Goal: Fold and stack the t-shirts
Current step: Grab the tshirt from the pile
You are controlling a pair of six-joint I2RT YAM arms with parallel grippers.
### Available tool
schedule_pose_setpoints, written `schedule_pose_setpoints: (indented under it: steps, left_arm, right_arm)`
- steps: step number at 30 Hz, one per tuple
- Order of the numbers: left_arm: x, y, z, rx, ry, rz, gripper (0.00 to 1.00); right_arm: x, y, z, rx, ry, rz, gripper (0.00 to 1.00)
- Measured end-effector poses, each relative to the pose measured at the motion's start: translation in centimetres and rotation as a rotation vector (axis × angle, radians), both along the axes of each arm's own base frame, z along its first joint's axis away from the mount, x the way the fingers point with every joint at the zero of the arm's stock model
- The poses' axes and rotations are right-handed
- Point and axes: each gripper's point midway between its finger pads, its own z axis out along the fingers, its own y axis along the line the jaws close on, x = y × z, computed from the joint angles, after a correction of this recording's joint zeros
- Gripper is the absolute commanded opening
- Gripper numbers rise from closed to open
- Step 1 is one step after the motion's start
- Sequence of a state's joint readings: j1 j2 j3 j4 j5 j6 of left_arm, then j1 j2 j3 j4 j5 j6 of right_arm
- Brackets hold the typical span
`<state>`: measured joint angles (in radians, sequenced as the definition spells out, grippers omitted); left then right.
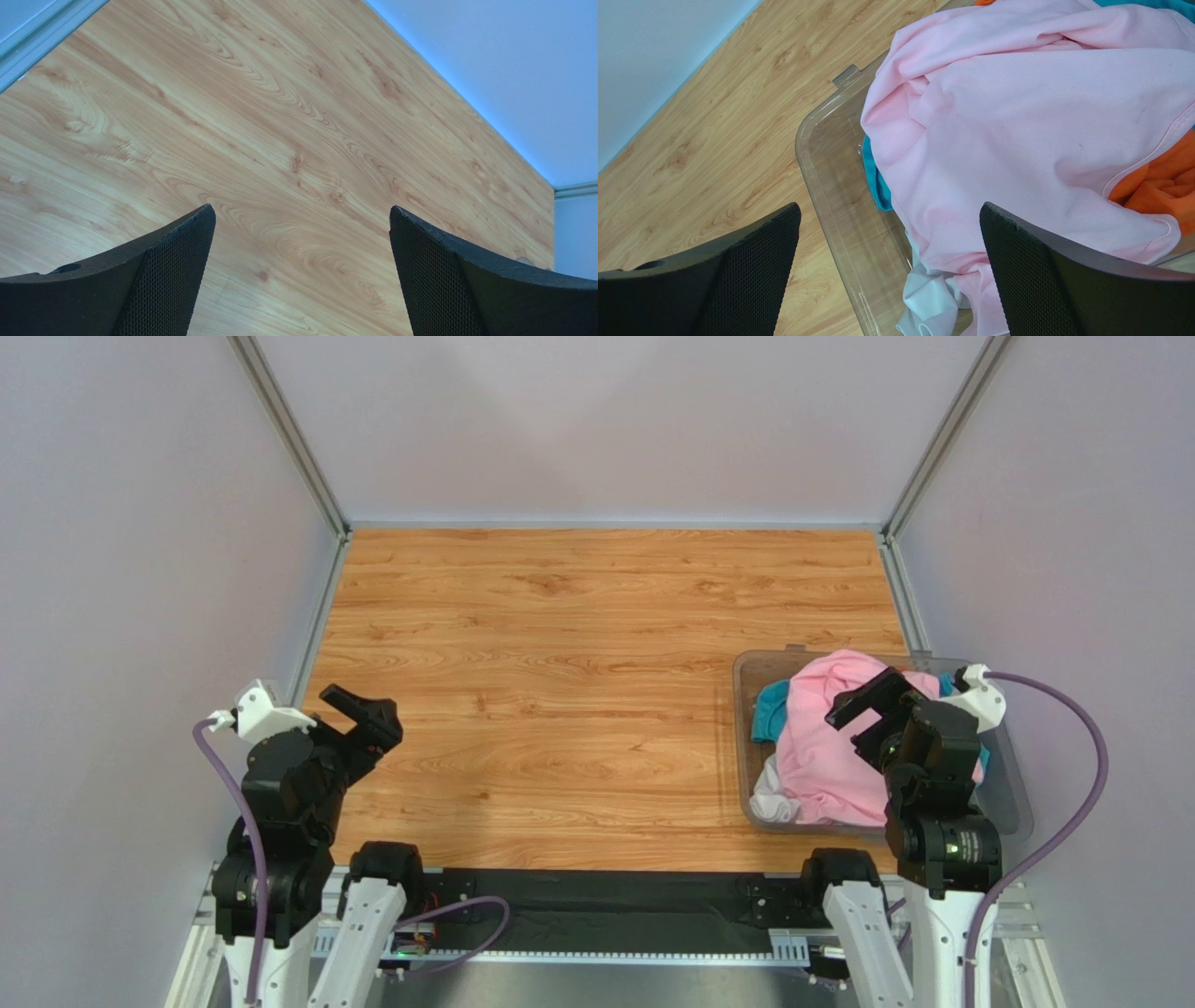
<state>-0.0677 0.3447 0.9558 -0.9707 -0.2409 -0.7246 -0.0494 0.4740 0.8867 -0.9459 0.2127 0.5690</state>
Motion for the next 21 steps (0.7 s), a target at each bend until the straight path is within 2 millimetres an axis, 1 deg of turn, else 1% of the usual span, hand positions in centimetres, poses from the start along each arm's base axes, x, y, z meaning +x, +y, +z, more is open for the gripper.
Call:
schedule_pose_setpoints:
  steps: [5,8,11,16,18,21]
  left_arm:
    - [0.1,-0.1,-0.9,0.003,0.058,-0.003,1.0]
    - [0.2,-0.2,-1.5,0.002,0.079,-0.008,1.0]
    - [0.4,-0.5,-2.6,-0.002,0.105,-0.023,1.0]
    - [0.9,-0.9,-5.1,-0.01,0.166,-0.04,1.0]
    - [1.1,-1.0,-6.1,-0.013,0.203,-0.047,1.0]
    - [1.6,-1.4,-7.0,-0.021,0.245,-0.066,1.0]
  right_arm:
    - [-0.5,0.0,0.8,-0.026,-0.029,0.015,1.0]
    - [-1.0,-0.4,0.7,-0.042,-0.008,0.0,1.0]
    - [-1.3,-0.8,0.1,-0.051,0.038,-0.017,1.0]
    - [-1.2,-1.3,-2.3,-0.059,0.193,-0.037,1.0]
    - [-1.0,-1.5,-3.5,-0.063,0.267,-0.048,1.0]
    - [-0.7,-2.0,-5.6,-0.07,0.362,-0.071,1.0]
